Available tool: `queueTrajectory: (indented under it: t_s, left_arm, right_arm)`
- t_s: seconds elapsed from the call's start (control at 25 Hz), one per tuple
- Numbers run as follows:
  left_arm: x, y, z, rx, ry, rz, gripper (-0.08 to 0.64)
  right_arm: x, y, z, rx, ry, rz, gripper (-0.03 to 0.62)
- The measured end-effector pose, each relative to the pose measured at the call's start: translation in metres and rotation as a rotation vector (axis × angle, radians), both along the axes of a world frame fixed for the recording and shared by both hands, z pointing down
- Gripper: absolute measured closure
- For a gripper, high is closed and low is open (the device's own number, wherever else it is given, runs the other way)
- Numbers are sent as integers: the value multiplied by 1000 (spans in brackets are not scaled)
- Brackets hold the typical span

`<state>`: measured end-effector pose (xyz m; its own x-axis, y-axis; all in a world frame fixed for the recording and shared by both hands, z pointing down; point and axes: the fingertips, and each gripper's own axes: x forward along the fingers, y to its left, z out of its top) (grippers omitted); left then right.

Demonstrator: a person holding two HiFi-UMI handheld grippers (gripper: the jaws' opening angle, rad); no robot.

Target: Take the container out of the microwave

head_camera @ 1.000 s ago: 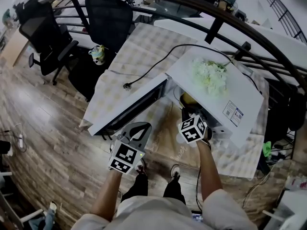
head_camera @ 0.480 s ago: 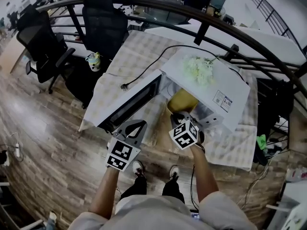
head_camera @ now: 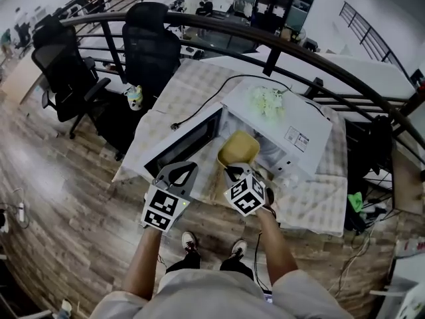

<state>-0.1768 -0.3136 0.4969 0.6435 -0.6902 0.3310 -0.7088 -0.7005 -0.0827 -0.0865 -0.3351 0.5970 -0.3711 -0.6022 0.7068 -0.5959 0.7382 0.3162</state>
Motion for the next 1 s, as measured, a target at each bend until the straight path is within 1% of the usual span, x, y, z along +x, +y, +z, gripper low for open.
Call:
queueTrajectory:
  t_s: [0.16, 0.28, 0.44, 0.52, 0.64, 0.8, 1.0]
  left_arm:
    - [3, 8, -23, 43, 1, -15, 541]
    - [10, 12, -41, 70, 16, -28, 541]
    - [23, 16, -63, 111, 33, -37, 541]
    - [32, 12, -74, 142, 40, -37, 541]
    - [47, 7, -89, 168, 54, -32, 541]
    - [69, 0, -111, 209, 68, -1, 541]
    - [105, -3, -134, 261, 54, 67, 541]
  right_arm:
    - [-3, 12, -28, 33, -9, -30, 562]
    - [4, 20, -57, 72, -34, -33, 563]
    - [20, 31, -102, 138, -72, -28, 562]
    - [31, 33, -125, 179, -89, -26, 563]
    - [51, 36, -155, 230, -104, -18, 561]
    - [82, 39, -194, 301, -140, 23, 561]
    - [129, 42, -241, 407, -184, 118, 561]
